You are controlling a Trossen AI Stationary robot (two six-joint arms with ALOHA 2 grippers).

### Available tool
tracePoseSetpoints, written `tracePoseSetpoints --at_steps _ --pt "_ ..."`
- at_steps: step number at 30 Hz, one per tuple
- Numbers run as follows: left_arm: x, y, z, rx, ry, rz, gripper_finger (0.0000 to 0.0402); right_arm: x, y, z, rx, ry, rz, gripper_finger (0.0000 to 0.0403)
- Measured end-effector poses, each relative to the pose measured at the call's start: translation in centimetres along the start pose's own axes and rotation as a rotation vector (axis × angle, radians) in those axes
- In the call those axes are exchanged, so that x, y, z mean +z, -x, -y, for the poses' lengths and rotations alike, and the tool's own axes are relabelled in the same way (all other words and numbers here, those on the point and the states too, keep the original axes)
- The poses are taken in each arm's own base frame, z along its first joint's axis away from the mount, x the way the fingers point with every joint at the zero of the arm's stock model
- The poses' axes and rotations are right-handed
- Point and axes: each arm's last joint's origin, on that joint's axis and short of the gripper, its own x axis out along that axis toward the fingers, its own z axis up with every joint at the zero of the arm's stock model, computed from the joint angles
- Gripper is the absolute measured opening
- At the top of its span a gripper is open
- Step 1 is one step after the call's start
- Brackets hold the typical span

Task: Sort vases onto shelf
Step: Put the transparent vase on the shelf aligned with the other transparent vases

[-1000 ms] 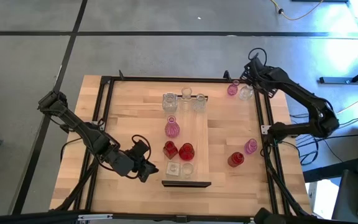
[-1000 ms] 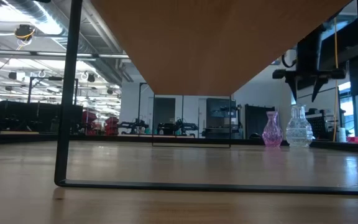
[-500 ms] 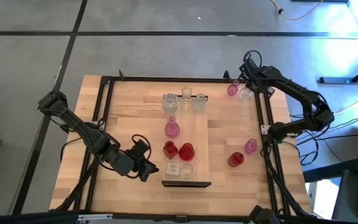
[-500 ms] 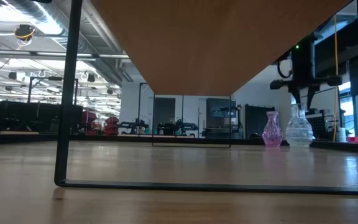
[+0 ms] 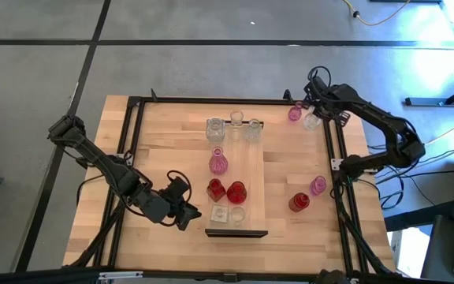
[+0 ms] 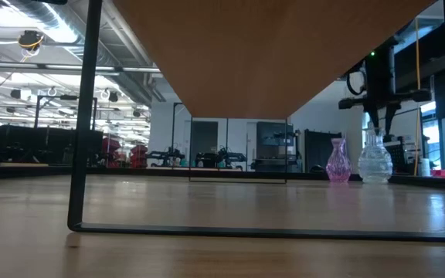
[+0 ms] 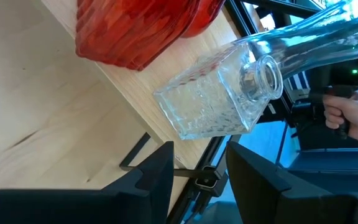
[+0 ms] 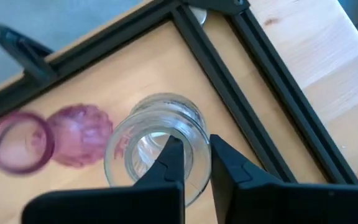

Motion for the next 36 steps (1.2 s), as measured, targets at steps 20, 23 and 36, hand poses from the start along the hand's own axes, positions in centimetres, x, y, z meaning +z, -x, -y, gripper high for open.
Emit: tracePoseSetpoints --at_steps 20,23,36 --pt "-0.1 0.0 -0.2 0.017 -0.041 -0.008 0.0139 -2.1 2.5 0.9 0.094 0.061 -0.064 0.0013" --pt "-0.1 0.0 -0.2 0.016 -0.041 -0.009 0.0139 -2.0 2.8 1.2 0.110 0.055 -0.055 0.0012" --pt "-0.1 0.0 -0.2 0.015 -0.042 -0.009 0.0139 -1.9 5.1 3.1 0.225 0.053 -0.019 0.0003"
